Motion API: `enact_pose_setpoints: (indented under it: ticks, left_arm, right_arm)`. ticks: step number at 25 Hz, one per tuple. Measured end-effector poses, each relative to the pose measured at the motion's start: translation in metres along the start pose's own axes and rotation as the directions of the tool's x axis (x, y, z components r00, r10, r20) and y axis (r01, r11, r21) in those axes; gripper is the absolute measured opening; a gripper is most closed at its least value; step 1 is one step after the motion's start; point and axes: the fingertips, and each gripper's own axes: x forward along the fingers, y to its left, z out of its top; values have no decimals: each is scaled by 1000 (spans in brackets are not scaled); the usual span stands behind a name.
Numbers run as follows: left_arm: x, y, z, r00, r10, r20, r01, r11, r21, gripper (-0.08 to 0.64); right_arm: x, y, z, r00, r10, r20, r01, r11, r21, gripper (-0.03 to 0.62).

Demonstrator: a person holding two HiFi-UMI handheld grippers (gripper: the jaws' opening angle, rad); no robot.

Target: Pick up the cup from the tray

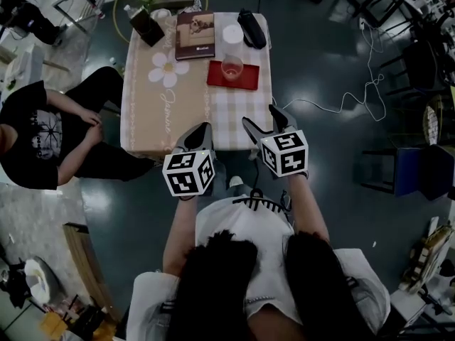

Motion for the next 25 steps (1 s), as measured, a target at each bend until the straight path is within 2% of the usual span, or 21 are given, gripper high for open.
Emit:
enact_pose_setpoints:
  ticks: [13, 25]
  left_arm:
    - [49, 54, 44, 999, 4, -39, -4, 1000, -9, 6]
    - [86, 96, 55, 994, -4, -110, 3, 1000, -11, 6]
  right_arm:
    - [114, -22, 42, 995, -32, -94, 23, 995, -95, 391]
    - [203, -51, 28, 964, -89, -249, 64, 992, -105, 400]
